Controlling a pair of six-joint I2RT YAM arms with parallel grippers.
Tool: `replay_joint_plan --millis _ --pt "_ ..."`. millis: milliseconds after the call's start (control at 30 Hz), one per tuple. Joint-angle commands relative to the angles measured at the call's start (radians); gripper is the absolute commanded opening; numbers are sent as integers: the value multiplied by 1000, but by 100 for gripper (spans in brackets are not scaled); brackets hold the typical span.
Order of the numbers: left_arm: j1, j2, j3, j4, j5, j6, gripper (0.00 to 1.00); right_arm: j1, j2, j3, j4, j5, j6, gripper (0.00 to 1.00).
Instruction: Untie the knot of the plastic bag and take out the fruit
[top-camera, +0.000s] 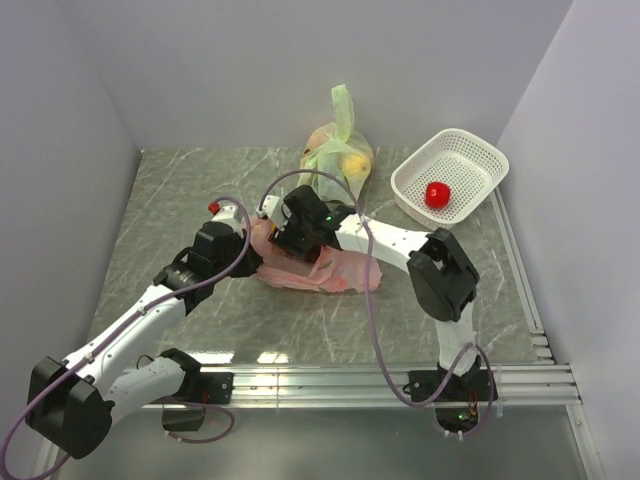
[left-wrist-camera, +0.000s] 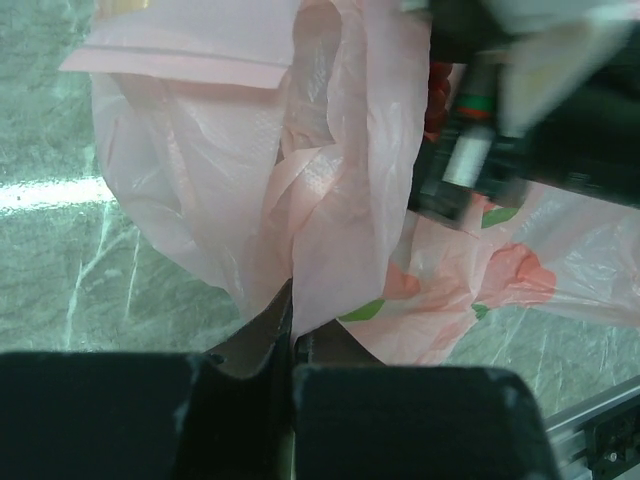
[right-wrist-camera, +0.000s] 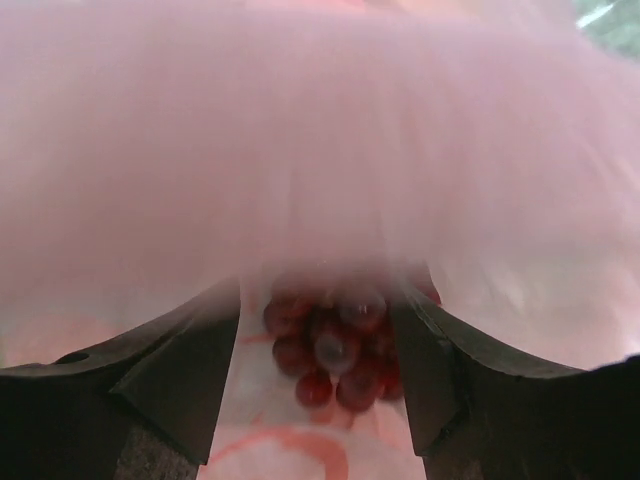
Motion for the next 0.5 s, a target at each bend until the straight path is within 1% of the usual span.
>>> replay_joint_plan --millis 0,133,200,467 --pt "9 0 16 40 15 6 5 0 53 66 -43 50 -10 69" --pt "9 3 16 43 32 6 5 -9 106 98 -69 71 -13 72" --pt "9 4 14 43 32 8 5 -9 119 104 -77 108 -13 72" --pt "9 6 16 45 35 8 6 -12 160 86 -83 197 2 72"
